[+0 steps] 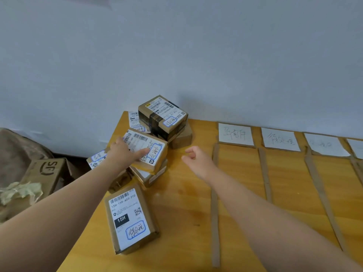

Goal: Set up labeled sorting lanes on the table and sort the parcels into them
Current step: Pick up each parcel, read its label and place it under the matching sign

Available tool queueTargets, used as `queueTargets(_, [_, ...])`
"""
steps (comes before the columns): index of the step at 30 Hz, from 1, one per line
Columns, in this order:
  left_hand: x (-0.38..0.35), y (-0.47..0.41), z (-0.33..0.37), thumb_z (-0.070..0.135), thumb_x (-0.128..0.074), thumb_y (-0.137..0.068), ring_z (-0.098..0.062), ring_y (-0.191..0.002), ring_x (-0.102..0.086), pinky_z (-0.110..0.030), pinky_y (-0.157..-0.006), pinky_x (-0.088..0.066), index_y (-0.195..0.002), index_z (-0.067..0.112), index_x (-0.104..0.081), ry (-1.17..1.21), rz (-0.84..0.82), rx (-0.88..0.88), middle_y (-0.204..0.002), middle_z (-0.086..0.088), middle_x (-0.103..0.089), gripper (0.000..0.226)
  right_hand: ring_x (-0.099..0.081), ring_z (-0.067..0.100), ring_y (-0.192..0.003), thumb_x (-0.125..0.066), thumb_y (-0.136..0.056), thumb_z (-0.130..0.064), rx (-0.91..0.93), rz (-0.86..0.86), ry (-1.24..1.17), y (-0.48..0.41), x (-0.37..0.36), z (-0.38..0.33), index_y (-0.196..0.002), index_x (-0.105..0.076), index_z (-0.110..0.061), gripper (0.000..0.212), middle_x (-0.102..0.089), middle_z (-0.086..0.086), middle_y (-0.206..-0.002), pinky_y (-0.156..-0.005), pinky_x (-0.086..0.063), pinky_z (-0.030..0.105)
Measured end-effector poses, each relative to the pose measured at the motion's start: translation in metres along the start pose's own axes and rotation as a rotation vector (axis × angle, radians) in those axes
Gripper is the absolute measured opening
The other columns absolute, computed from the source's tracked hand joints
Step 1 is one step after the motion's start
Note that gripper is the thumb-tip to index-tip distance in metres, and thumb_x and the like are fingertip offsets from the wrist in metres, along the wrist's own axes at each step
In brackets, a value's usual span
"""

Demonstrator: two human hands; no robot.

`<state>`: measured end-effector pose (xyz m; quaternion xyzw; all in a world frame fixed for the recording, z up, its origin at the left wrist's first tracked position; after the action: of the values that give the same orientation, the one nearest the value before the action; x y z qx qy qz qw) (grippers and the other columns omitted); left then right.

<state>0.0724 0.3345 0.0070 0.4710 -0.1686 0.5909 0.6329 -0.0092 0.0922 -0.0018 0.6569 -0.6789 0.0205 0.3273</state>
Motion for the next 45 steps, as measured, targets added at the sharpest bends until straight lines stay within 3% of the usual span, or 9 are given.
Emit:
queueTargets(7, [0.001,0.019,0.008,0.050,-0.079,-0.068,-0.027,-0.112,-0.054,-0.047,-0.090,-0.052,-0.140,0.016,-0.032,0.068,0.073,-0.168,-0.127,-0.008,-0.049,0.093,-0.047,0.023,-0.129,-0.053,-0.092,-0.050,-0.146,-0.168,-0.351,-0.007,-0.031,0.006,-0.148,-0.029,-0.027,0.065,-0.038,0.002,-0.151,-0.103,-0.047,0.040])
queueTargets(11, [0.000,0.041,0.026,0.040,-0.075,-0.077,-0.022,-0.110,-0.054,-0.045,-0.090,-0.052,-0.133,0.021,-0.043,0.075,0.099,-0.333,-0.119,0.000,-0.049,0.067,-0.063,0.021,-0.111,-0.055,-0.095,-0.038,-0.147,-0.194,-0.576,-0.007,-0.048,0.006,-0.137,-0.042,-0.015,0.050,-0.067,0.006,-0.117,-0.101,-0.049,0.044])
queueTargets(15, [0.004,0.064,0.055,0.038,-0.069,-0.083,-0.017,-0.112,-0.049,-0.038,-0.093,-0.048,-0.129,0.025,-0.050,0.119,0.133,-0.522,-0.113,0.009,-0.048,0.051,-0.070,0.022,-0.097,-0.065,-0.086,-0.041,-0.127,-0.127,-0.658,0.002,-0.033,0.010,-0.118,-0.044,-0.009,0.051,-0.072,0.011,-0.103,-0.090,-0.055,0.048])
queueTargets(18, [0.012,0.084,0.082,0.035,-0.064,-0.088,-0.003,-0.091,-0.054,-0.016,-0.069,-0.048,-0.121,0.028,-0.054,0.203,0.131,-0.593,-0.096,0.018,-0.050,0.035,-0.071,0.023,-0.094,-0.068,-0.074,-0.050,-0.074,-0.139,-0.667,0.013,-0.009,0.009,-0.118,-0.043,-0.008,0.066,-0.072,0.012,-0.104,-0.077,-0.060,0.047])
queueTargets(21, [0.014,0.094,0.104,0.031,-0.062,-0.090,-0.002,-0.086,-0.062,-0.019,-0.058,-0.053,-0.113,0.030,-0.053,0.362,0.058,-0.585,-0.094,0.022,-0.055,0.025,-0.068,0.024,-0.103,-0.071,-0.067,-0.054,-0.023,-0.151,-0.632,0.021,0.014,0.009,-0.135,-0.034,-0.014,0.087,-0.067,0.010,-0.117,-0.079,-0.059,0.049])
queueTargets(26, [0.007,0.100,0.135,0.026,-0.065,-0.089,-0.006,-0.118,-0.052,-0.015,-0.077,-0.055,-0.127,0.023,-0.050,0.649,-0.029,-0.597,-0.128,0.008,-0.054,0.041,-0.060,0.016,-0.116,-0.072,-0.070,-0.058,0.057,-0.153,-0.506,0.035,0.040,0.003,-0.135,-0.046,-0.017,0.081,-0.067,-0.003,-0.121,-0.109,-0.037,0.053])
queueTargets(29, [-0.002,0.099,0.143,0.032,-0.068,-0.085,-0.012,-0.128,-0.047,-0.036,-0.097,-0.052,-0.133,0.024,-0.043,0.696,-0.063,-0.589,-0.140,0.006,-0.047,0.055,-0.066,0.019,-0.108,-0.073,-0.066,-0.053,0.104,-0.039,-0.572,0.042,0.063,0.000,-0.128,-0.050,-0.011,0.078,-0.071,0.002,-0.114,-0.106,-0.043,0.048])
queueTargets(38, [-0.010,0.108,0.147,0.040,-0.065,-0.085,-0.014,-0.114,-0.059,-0.028,-0.081,-0.057,-0.132,0.023,-0.042,0.686,-0.095,-0.557,-0.131,0.003,-0.055,0.054,-0.068,0.017,-0.104,-0.071,-0.058,-0.057,0.157,0.034,-0.587,0.057,0.081,0.001,-0.125,-0.055,-0.013,0.082,-0.073,0.001,-0.111,-0.101,-0.049,0.045])
queueTargets(45, [-0.025,0.108,0.154,0.054,-0.058,-0.085,-0.017,-0.103,-0.066,-0.040,-0.089,-0.056,-0.130,0.021,-0.045,0.613,-0.216,-0.514,-0.122,0.001,-0.062,0.057,-0.068,0.018,-0.105,-0.070,-0.059,-0.057,0.182,0.104,-0.596,0.064,0.093,0.004,-0.119,-0.058,-0.013,0.076,-0.073,0.001,-0.110,-0.100,-0.048,0.046])
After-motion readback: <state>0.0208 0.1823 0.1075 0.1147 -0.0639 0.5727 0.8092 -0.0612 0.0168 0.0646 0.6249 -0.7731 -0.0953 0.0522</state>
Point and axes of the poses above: each hand's wrist, its own y-axis away from the middle knuckle, its own x-axis out of the back of the hand, z = x × y, the point moved 8 cm from there along -y, towards the middle knuckle
